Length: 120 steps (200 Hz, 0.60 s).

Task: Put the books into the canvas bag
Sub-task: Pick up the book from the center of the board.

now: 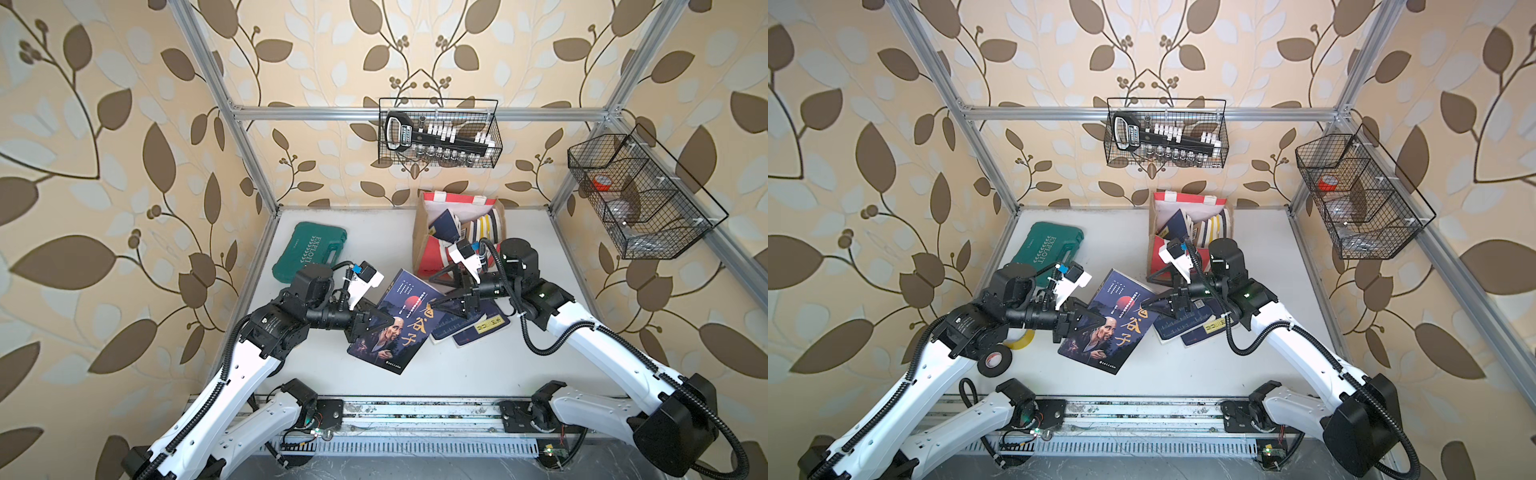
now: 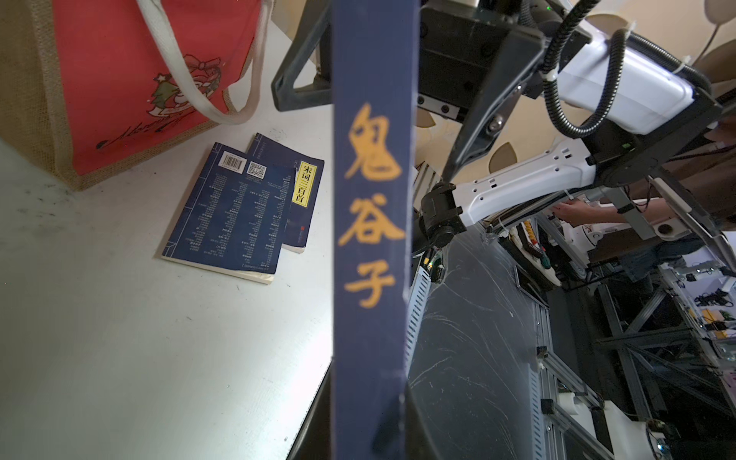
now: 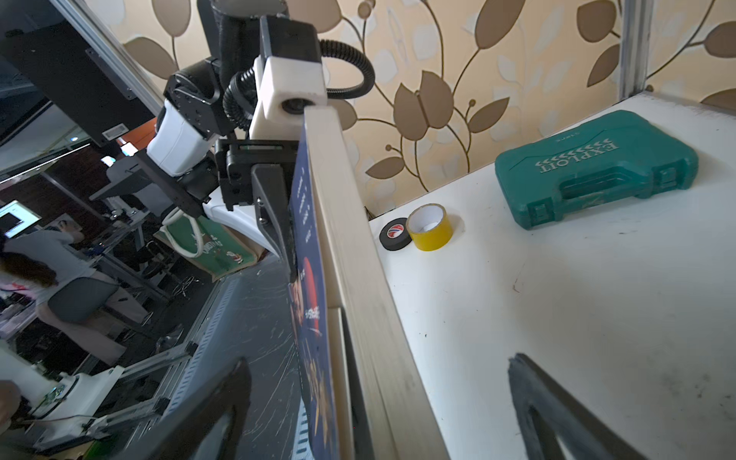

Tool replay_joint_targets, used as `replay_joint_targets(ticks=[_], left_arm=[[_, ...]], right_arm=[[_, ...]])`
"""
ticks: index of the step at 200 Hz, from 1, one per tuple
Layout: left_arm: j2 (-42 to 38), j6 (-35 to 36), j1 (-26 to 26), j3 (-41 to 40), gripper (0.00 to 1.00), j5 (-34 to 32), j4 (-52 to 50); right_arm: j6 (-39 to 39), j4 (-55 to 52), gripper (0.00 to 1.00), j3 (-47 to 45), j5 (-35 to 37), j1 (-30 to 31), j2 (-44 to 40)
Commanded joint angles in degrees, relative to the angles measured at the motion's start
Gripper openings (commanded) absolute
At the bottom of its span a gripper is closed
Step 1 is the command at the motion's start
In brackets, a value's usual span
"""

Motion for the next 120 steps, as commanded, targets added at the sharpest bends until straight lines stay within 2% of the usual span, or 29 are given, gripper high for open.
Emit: replay_joint_targets(ticks=[1,7,15,26,27,28,32,41,76,81,91,93,96,99,103,120], left_arm=[[-0.38,3.14,0.16,2.65,0.0,3.42,1.24],[-0.6,3.13,0.16,2.48,0.0,2.85,1.37],[-1.03,3.11,0.16,2.15,0.0,2.08,1.77],[-1.48,2.96,0.19,1.74,0.0,0.64,2.03],[-1.49,2.96,0.18,1.71,0.0,0.55,2.1],[-1.53,2.96,0.17,1.69,0.0,0.5,2.09],[-1.62,2.97,0.23,1.55,0.0,0.34,2.25],[-1.67,2.97,0.3,1.37,0.0,0.04,2.5],[-1.5,2.79,1.26,0.71,0.0,-0.25,3.14],[-1.49,2.69,1.35,0.62,0.13,-0.33,3.19],[-1.49,2.56,1.56,0.45,0.65,-0.47,3.22],[-1.49,2.46,1.61,0.45,0.71,-0.59,3.23],[-1.54,2.24,1.65,0.42,0.85,-0.91,3.23],[-1.62,1.99,1.72,0.26,0.94,-1.37,3.31],[-1.73,1.76,1.74,0.1,0.99,-2.09,3.47],[-2.11,1.55,2.17,0.04,0.99,-5.08,3.17]], right_arm=[[-2.67,-1.91,0.83,2.28,-5.56,-0.12,0.88],[-2.69,-1.92,0.75,2.26,-6.21,-0.16,0.93],[-2.62,-2.0,0.55,2.37,-7.52,-0.08,0.97],[-2.41,-2.0,0.34,2.56,-8.48,0.08,0.89],[-2.37,-2.0,0.29,2.65,-8.53,0.02,0.89],[-2.37,-2.0,0.29,2.65,-8.53,0.02,0.89],[-2.21,-1.96,0.17,2.71,-8.59,0.03,0.89],[-1.82,-2.03,0.01,3.1,-8.21,0.09,1.04],[-0.11,-2.11,0.0,5.86,-7.87,0.01,2.02],[0.3,-2.09,0.0,6.48,-7.4,-0.03,2.08],[2.71,-0.93,0.0,7.9,-5.46,-0.91,1.9],[3.12,-0.63,0.0,7.99,-5.29,-1.02,1.88],[4.31,0.2,0.0,8.19,-4.96,-1.53,1.73],[5.51,0.93,0.0,8.44,-4.59,-2.03,1.65],[7.21,1.97,0.0,9.11,-3.66,-3.14,1.53],[11.21,3.49,0.0,11.64,-1.79,-7.38,0.63]])
